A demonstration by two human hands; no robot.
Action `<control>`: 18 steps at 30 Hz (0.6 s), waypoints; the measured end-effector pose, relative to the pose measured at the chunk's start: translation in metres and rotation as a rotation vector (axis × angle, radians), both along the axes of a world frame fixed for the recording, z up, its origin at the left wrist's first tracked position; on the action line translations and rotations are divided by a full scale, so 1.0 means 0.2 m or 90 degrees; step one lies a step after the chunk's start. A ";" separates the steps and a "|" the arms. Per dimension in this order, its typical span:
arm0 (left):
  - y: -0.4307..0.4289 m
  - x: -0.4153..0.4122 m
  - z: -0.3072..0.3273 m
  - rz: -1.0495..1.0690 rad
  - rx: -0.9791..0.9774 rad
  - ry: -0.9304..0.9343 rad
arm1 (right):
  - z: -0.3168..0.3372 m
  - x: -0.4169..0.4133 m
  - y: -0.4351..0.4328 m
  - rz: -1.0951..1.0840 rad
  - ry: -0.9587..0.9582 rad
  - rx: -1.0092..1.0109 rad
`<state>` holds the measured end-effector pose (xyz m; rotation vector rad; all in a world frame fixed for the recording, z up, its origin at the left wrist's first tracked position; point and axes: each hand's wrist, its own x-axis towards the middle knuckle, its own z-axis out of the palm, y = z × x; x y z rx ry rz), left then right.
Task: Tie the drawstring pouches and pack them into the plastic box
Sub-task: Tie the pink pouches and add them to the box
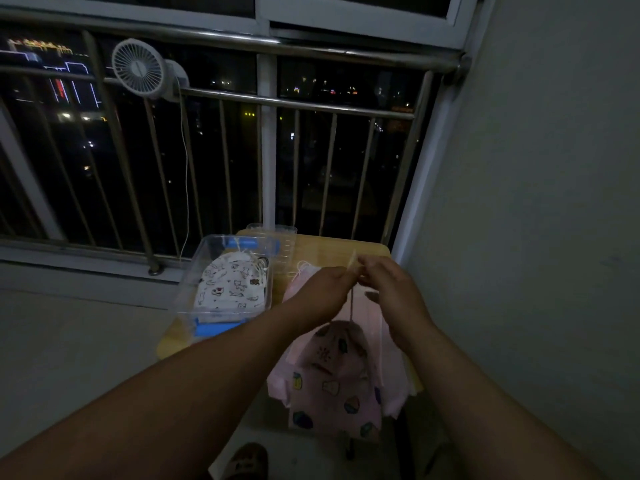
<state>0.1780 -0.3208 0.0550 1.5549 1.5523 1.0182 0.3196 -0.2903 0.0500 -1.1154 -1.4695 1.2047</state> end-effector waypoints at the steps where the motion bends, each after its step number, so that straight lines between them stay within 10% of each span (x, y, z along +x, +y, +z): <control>1: 0.01 -0.01 0.00 0.024 -0.013 -0.021 | -0.03 0.01 -0.01 -0.009 0.016 -0.034; 6: 0.02 -0.03 -0.01 0.053 -0.053 -0.058 | -0.21 0.01 -0.11 0.123 -0.082 -0.067; 18: 0.00 -0.13 -0.08 0.167 -0.074 -0.464 | -0.23 -0.01 -0.09 0.053 0.228 -0.346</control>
